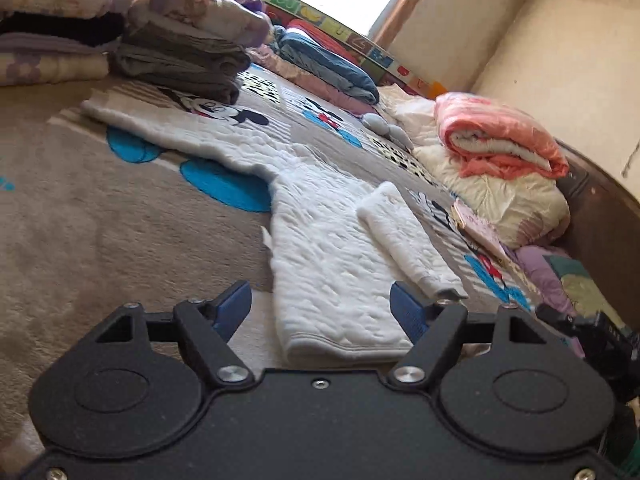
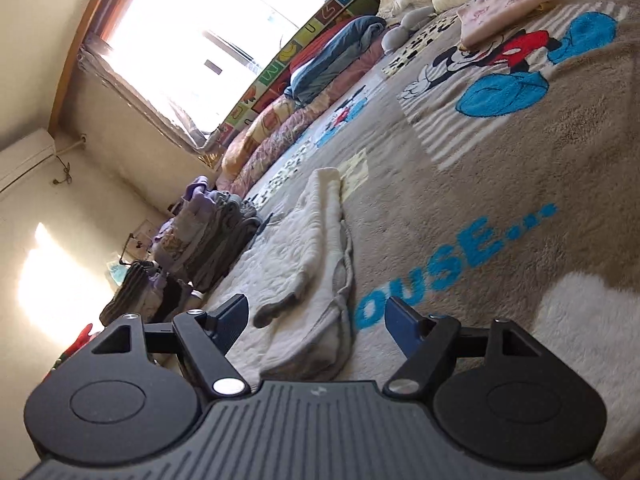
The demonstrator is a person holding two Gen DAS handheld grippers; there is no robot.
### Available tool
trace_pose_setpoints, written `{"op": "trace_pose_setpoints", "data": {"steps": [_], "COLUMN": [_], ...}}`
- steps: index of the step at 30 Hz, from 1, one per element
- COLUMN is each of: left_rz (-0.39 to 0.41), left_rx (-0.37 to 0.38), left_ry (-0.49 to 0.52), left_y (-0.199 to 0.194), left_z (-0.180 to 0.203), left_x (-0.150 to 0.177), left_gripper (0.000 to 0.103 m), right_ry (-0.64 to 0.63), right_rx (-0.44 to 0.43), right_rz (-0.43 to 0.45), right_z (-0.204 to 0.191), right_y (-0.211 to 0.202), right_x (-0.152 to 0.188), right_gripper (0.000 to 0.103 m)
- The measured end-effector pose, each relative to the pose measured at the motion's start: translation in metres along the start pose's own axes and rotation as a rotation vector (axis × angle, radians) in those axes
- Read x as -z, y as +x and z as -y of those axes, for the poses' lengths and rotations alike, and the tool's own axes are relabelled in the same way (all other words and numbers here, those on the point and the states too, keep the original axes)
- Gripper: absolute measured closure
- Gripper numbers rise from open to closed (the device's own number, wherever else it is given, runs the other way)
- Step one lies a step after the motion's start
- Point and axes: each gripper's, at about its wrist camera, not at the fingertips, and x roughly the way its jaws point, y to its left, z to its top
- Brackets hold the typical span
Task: Fold clothes
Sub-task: 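Withdraw both open grippers from the folded white garment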
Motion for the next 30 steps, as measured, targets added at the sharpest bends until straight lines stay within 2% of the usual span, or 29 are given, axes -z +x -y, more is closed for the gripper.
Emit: {"op": "trace_pose_setpoints", "data": {"steps": [5, 9, 10, 13, 16, 23, 26, 27, 28, 29, 30], "left_rz": [0.022, 0.081, 0.096, 0.126, 0.17, 0.204, 0.208, 0.21, 0.212, 0.217, 0.222], "left_rx": [-0.058, -0.09, -0.104, -0.123, -0.106, -0.119, -0.131, -0.134, -0.137, -0.131, -0.123], "left_ry": [-0.164, -0.237, -0.255, -0.354, -0.452, -0.476, -0.486, -0.49, -0.494, -0.489, -0.481], "left_y": [-0.003, -0.004, -0.004, 0.003, 0.015, 0.054, 0.071, 0.076, 0.081, 0.083, 0.085], "left_z": [-0.048, -0.078, -0.085, -0.113, -0.137, -0.147, -0.149, -0.15, -0.15, -0.15, -0.149], "left_x": [-0.016, -0.038, -0.043, -0.057, -0.072, -0.106, -0.117, -0.121, -0.124, -0.127, -0.13], "left_gripper": [0.027, 0.027, 0.027, 0.029, 0.029, 0.03, 0.036, 0.048, 0.07, 0.076, 0.089], "right_ry": [0.006, -0.022, -0.032, -0.095, -0.162, -0.391, -0.436, -0.45, -0.465, -0.48, -0.494], "right_rx": [-0.035, -0.031, -0.026, 0.005, 0.01, 0.042, 0.03, 0.025, 0.021, 0.017, 0.013], "right_rz": [0.047, 0.052, 0.051, 0.007, -0.029, -0.116, -0.137, -0.144, -0.151, -0.159, -0.166], "right_z": [-0.011, -0.021, -0.024, -0.035, -0.047, -0.08, -0.089, -0.091, -0.094, -0.097, -0.1], "right_y": [-0.011, -0.007, -0.005, 0.003, 0.011, 0.031, 0.036, 0.038, 0.04, 0.042, 0.043], "right_x": [0.011, 0.016, 0.017, 0.022, 0.028, 0.053, 0.06, 0.062, 0.064, 0.066, 0.068], "right_gripper": [0.024, 0.021, 0.017, 0.017, 0.017, 0.017, 0.019, 0.02, 0.02, 0.022, 0.026]}}
